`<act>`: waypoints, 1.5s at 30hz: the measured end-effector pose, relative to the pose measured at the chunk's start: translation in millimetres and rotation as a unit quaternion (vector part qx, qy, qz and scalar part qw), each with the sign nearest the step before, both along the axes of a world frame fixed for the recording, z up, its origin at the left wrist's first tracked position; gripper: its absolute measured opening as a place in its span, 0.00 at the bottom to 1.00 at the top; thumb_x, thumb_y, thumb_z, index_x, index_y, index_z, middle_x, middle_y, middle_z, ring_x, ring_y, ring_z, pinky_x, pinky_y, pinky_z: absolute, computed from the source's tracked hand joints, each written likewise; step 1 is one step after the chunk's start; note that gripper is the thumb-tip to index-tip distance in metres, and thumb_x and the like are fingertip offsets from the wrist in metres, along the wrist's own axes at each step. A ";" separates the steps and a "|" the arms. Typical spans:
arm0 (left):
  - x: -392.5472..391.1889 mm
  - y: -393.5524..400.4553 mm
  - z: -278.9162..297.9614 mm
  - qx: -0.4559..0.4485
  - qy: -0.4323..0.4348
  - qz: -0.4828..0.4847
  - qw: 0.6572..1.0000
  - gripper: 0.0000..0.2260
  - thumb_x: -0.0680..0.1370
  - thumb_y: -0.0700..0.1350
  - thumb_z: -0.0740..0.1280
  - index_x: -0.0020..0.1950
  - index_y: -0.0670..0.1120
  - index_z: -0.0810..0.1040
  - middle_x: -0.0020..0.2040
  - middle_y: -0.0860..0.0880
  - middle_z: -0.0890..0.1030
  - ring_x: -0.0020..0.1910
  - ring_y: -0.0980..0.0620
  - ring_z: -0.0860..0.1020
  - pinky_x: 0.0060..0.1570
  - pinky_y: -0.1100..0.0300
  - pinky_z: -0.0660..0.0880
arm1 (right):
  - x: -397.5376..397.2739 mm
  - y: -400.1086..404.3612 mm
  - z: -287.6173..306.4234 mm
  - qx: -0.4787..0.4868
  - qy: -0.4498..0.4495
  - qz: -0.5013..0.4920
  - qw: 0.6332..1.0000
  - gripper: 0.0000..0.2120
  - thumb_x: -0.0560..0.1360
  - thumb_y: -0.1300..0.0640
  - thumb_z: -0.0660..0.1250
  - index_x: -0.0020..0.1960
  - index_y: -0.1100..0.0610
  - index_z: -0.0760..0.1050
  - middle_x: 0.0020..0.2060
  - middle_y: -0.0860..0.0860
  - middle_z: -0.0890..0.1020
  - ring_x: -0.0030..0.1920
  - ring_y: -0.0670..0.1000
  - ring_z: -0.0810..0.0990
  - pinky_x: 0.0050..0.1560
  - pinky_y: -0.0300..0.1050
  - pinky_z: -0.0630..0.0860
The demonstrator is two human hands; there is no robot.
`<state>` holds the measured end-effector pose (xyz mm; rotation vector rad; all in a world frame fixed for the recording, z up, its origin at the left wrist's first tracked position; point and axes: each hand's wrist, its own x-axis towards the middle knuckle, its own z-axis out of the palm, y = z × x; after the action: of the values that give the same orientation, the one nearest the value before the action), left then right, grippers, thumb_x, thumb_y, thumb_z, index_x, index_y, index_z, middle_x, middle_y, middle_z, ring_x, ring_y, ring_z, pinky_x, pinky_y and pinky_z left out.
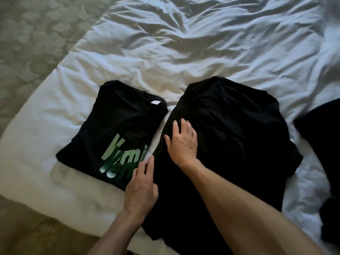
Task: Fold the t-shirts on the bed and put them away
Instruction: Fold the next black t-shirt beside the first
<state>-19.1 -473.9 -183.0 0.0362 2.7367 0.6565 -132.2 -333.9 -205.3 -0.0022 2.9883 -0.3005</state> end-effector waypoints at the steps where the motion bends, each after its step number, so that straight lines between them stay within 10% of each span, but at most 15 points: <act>1: 5.5 -3.3 -0.8 -0.006 0.009 -0.008 1.000 0.37 0.69 0.37 0.70 0.77 0.44 0.62 0.64 0.47 0.72 0.52 0.49 0.75 0.40 0.61 0.75 | 8.0 -4.6 -2.9 0.005 -0.025 0.016 1.000 0.29 0.81 0.44 0.57 0.77 0.59 0.60 0.76 0.62 0.60 0.77 0.61 0.57 0.75 0.56 0.56; 5: 24.4 -16.9 -3.5 -0.022 0.023 -0.030 0.999 0.36 0.67 0.36 0.73 0.75 0.43 0.67 0.61 0.46 0.76 0.47 0.49 0.76 0.37 0.62 0.77 | 7.5 -12.5 -8.4 0.014 -0.085 0.038 0.996 0.31 0.83 0.42 0.47 0.80 0.56 0.47 0.80 0.59 0.47 0.80 0.58 0.45 0.77 0.55 0.44; 16: 60.0 -50.3 0.0 0.091 -0.050 -0.043 0.994 0.39 0.76 0.35 0.64 0.81 0.55 0.49 0.64 0.54 0.67 0.36 0.53 0.72 0.32 0.68 0.68 | 3.7 1.3 4.8 -0.028 -0.103 0.045 0.993 0.30 0.83 0.42 0.50 0.80 0.53 0.49 0.80 0.57 0.47 0.79 0.57 0.46 0.77 0.53 0.48; 23: 64.1 -41.6 2.3 0.218 -0.068 0.135 0.964 0.30 0.78 0.38 0.66 0.78 0.51 0.60 0.63 0.53 0.74 0.55 0.58 0.75 0.54 0.67 0.75 | 45.5 -4.1 8.4 0.023 -0.069 0.045 0.996 0.30 0.82 0.42 0.54 0.79 0.55 0.55 0.78 0.61 0.54 0.78 0.62 0.51 0.76 0.55 0.51; 27: 63.2 -44.5 15.5 0.215 -0.090 0.105 0.967 0.32 0.76 0.31 0.63 0.77 0.54 0.62 0.55 0.50 0.75 0.41 0.59 0.76 0.36 0.71 0.73 | 60.8 -9.1 9.7 0.015 -0.071 0.045 0.996 0.30 0.82 0.42 0.53 0.79 0.55 0.53 0.78 0.61 0.53 0.78 0.61 0.51 0.77 0.55 0.50; 33: 71.0 -63.9 17.6 0.355 -0.180 0.312 0.863 0.19 0.79 0.37 0.66 0.65 0.54 0.70 0.56 0.51 0.77 0.54 0.51 0.79 0.52 0.54 0.80 | 80.1 1.5 12.1 0.009 -0.101 0.053 0.993 0.32 0.82 0.41 0.52 0.80 0.56 0.50 0.78 0.62 0.51 0.79 0.60 0.49 0.77 0.54 0.49; 45: 86.9 -92.4 22.7 0.239 -0.190 0.280 0.910 0.17 0.80 0.36 0.64 0.68 0.46 0.75 0.51 0.47 0.80 0.44 0.53 0.76 0.38 0.63 0.73 | 108.0 -14.6 13.9 0.013 -0.152 0.076 0.985 0.36 0.82 0.39 0.52 0.81 0.54 0.42 0.79 0.62 0.42 0.79 0.62 0.41 0.77 0.58 0.45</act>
<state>67.9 -566.3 -160.3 -0.7098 2.1392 1.3156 -24.2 -348.5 -191.4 -0.1670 2.6711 -0.2214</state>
